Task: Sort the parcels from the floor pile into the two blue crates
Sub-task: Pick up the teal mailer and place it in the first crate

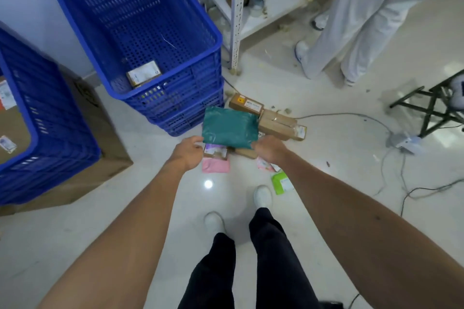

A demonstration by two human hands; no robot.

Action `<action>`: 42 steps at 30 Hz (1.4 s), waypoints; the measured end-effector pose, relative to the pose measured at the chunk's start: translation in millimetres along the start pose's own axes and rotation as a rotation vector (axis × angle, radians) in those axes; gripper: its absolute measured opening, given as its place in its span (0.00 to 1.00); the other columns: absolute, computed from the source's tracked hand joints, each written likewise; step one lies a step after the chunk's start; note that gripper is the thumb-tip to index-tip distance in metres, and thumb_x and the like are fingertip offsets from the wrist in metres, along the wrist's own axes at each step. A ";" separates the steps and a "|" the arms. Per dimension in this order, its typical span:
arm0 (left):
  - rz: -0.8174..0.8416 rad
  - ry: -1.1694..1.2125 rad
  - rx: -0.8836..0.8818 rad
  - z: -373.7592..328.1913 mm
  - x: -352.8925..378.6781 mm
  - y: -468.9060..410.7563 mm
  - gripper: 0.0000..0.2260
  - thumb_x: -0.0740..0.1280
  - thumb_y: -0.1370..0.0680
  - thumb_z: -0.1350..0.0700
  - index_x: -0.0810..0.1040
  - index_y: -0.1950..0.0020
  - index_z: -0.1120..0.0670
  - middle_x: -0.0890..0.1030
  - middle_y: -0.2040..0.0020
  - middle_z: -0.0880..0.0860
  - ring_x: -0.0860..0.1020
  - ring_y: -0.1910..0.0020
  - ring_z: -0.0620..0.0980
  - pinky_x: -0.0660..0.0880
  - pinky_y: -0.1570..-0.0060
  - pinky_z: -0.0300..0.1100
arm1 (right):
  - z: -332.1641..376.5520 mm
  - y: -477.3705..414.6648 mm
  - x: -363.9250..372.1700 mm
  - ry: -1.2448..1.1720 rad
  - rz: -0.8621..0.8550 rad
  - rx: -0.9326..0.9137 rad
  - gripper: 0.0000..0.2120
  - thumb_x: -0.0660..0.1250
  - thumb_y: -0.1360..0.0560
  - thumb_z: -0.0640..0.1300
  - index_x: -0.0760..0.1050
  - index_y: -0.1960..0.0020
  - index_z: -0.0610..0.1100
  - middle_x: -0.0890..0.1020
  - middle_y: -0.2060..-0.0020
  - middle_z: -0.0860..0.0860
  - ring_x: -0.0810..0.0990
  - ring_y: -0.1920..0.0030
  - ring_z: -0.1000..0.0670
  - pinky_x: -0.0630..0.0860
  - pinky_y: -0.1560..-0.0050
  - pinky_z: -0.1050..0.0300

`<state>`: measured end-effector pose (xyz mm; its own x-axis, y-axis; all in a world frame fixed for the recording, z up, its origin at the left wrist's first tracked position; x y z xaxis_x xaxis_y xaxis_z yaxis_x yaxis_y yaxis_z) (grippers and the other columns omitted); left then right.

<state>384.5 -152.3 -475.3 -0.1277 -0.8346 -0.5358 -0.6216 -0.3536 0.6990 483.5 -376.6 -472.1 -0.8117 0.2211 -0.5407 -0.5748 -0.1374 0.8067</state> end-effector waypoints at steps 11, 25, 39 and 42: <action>-0.001 0.064 -0.104 -2.7 59.1 -69.6 0.16 0.61 0.17 0.50 0.76 0.30 0.47 0.77 0.31 0.54 0.75 0.34 0.56 0.71 0.31 0.52 | -82.3 -98.8 21.0 0.197 0.112 -0.048 0.35 0.44 0.30 0.56 0.73 0.31 0.44 0.73 0.30 0.43 0.70 0.31 0.41 0.67 0.38 0.54; -0.021 0.152 -0.187 52.9 145.9 -259.7 0.16 0.62 0.17 0.51 0.75 0.30 0.50 0.76 0.31 0.54 0.75 0.35 0.57 0.71 0.34 0.48 | -109.9 -287.4 80.7 0.027 0.070 0.017 0.19 0.55 0.20 0.39 0.70 0.30 0.37 0.77 0.37 0.36 0.78 0.42 0.37 0.75 0.40 0.46; -0.047 0.286 -0.175 123.3 184.0 -433.9 0.27 0.66 0.21 0.40 0.66 0.24 0.42 0.75 0.30 0.49 0.75 0.34 0.54 0.72 0.32 0.52 | -89.0 -478.2 158.7 -0.466 0.032 0.118 0.33 0.64 0.23 0.62 0.64 0.24 0.47 0.72 0.30 0.45 0.73 0.33 0.42 0.68 0.34 0.51; -0.057 0.307 -0.160 128.8 189.6 -447.4 0.27 0.66 0.21 0.40 0.63 0.23 0.39 0.73 0.29 0.48 0.74 0.33 0.53 0.70 0.31 0.50 | -78.7 -495.2 173.9 -0.601 0.046 0.156 0.35 0.64 0.26 0.67 0.68 0.26 0.46 0.74 0.32 0.45 0.75 0.36 0.42 0.70 0.33 0.50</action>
<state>538.8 -98.0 -950.6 0.1575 -0.8909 -0.4259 -0.4890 -0.4451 0.7502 618.8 -346.2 -984.3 -0.6084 0.7297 -0.3121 -0.4819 -0.0273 0.8758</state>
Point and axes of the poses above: each hand's wrist, its own y-axis away from the middle knuckle, its own x-axis out of the palm, z = x × y, the point moved 5 cm from there along -y, towards the middle knuckle
